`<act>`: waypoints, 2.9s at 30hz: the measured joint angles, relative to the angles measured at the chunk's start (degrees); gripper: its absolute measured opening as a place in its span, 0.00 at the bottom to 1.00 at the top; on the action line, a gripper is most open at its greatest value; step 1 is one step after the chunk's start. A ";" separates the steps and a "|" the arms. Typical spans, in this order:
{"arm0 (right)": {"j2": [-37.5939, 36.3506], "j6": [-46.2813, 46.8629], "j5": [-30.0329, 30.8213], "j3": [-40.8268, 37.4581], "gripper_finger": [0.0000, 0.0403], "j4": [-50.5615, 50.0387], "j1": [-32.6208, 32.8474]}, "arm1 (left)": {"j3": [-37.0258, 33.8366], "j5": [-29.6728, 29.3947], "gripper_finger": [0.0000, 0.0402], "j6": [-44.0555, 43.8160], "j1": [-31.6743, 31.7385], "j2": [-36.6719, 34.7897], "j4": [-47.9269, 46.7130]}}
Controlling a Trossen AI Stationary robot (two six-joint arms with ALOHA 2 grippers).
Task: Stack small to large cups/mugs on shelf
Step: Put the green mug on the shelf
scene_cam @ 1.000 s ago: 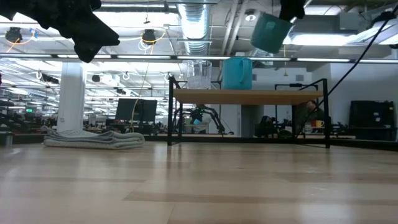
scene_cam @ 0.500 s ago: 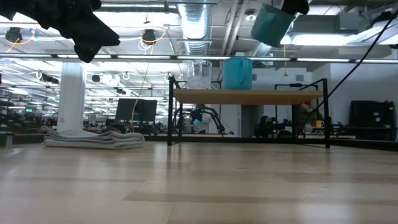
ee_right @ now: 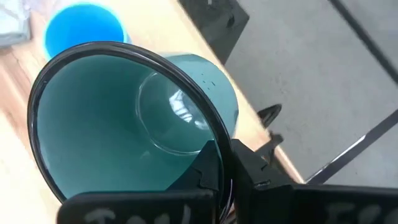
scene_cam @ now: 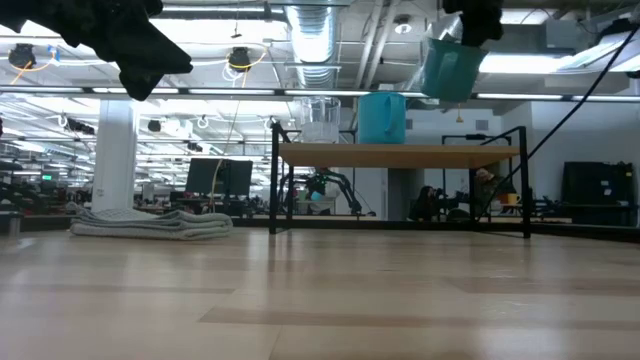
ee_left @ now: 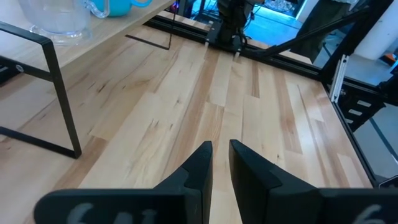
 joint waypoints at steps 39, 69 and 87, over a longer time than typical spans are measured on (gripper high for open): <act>6.48 -6.38 2.15 -12.14 0.07 -0.57 1.73 | 0.00 -0.07 0.11 2.12 0.00 -0.01 -0.09; 8.87 -7.07 1.75 -10.87 0.07 -0.35 1.41 | 0.00 -0.39 0.11 2.54 -0.01 0.00 -0.07; 9.36 -7.62 2.12 -9.02 0.07 -0.48 1.77 | 0.00 0.07 0.11 2.55 -0.02 0.01 -0.13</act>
